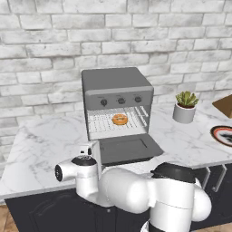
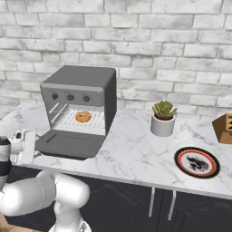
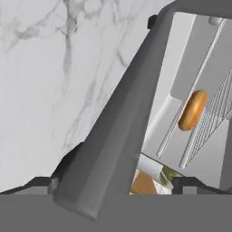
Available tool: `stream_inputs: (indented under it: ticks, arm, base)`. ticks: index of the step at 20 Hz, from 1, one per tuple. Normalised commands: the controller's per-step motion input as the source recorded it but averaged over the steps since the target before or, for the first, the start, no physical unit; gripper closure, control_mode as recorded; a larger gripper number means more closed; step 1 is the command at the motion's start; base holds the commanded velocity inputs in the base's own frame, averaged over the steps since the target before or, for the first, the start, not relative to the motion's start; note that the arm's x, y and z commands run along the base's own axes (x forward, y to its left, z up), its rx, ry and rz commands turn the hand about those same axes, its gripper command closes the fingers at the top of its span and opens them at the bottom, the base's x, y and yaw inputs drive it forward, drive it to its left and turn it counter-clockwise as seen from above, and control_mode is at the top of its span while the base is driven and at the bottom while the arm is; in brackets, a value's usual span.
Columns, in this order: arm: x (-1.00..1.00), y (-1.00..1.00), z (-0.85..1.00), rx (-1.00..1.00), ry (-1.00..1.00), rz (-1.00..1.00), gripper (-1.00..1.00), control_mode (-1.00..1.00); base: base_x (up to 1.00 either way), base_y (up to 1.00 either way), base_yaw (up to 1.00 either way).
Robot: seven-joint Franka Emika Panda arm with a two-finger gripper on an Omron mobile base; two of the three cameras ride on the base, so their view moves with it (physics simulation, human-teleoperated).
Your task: Pick up the bagel from the plate, place it on the toaster oven rack, close the door, and set the timer.
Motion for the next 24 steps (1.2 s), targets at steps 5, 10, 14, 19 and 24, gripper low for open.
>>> stream_inputs:
  ticks: [5, 10, 14, 19, 24]
  arm:
    - [0.39, 0.0, 0.78, 0.0, -0.07, 0.05, -1.0, -1.0]
    - [0.5, 0.0, 0.72, 0.0, -0.03, 0.05, -1.0, -1.0]
    - [0.53, 0.0, 0.48, 0.0, 0.0, 0.07, -1.0, -1.0]
    - [0.62, 0.0, 0.23, 0.0, 0.0, 0.07, -1.0, -1.0]
    - [0.68, 0.02, 0.0, -0.01, 0.0, 0.08, -1.0, -1.0]
  base:
    - [0.0, 0.0, 0.0]
    - [0.0, 0.0, 0.0]
    - [0.0, 0.0, 0.0]
    - [0.0, 0.0, 0.0]
    - [0.0, 0.0, 0.0]
